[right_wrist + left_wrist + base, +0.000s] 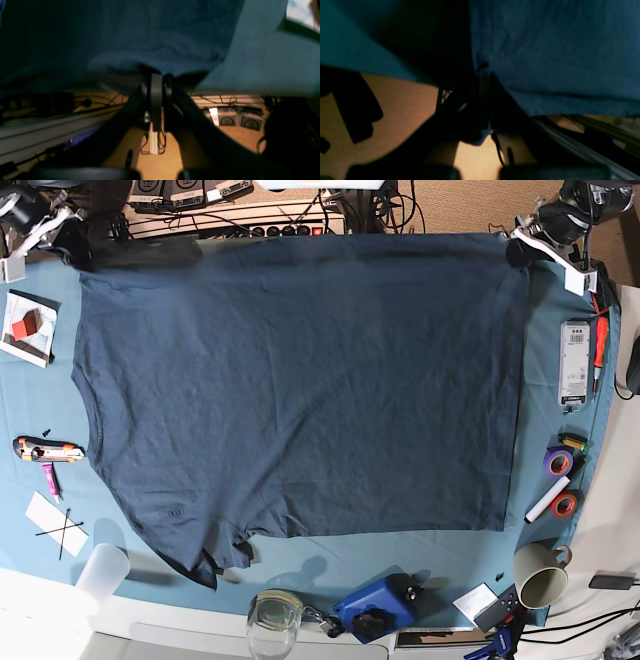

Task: Fold the T-shirt properly
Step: 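Lift the shoulder edge with both grippers and fold it over the shirt body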

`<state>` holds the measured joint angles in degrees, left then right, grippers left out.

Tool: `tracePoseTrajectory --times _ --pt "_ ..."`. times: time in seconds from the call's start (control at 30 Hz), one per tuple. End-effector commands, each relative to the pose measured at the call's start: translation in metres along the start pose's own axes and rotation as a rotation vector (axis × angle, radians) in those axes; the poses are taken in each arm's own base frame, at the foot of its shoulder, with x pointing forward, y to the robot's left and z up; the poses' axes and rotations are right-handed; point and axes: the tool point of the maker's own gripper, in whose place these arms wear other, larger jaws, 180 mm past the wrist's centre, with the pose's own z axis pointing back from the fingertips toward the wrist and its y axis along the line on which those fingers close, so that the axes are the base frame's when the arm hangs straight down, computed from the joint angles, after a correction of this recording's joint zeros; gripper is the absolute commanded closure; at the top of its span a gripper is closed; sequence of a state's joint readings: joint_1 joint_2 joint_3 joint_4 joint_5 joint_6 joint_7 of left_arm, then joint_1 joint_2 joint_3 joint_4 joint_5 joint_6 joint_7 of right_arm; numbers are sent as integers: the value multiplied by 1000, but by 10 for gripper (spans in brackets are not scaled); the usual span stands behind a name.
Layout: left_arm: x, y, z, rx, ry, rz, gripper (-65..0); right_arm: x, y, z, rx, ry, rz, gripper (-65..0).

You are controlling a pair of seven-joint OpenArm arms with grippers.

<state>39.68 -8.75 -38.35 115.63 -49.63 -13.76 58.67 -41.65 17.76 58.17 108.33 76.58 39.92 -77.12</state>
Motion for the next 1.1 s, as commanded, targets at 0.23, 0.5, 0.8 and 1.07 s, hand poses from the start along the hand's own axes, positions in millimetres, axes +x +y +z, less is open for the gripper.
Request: tracePoseTrajectory --times 0.23,0.5,0.8,1.07 --pt "39 -5 -2 0 -124 -48 0 34 -10 -3 -59 -107 64 0" --pt "61 -5 -3 13 -194 -65 0 51 -10 -23 -74 -118 131 0" --pt "86 -7 -2 11 -270 -95 0 76 -3 -67 -113 -121 261 0" --pt "96 -9 -5 14 -291 -111 0 84 -16 -87 -246 -90 287 0"
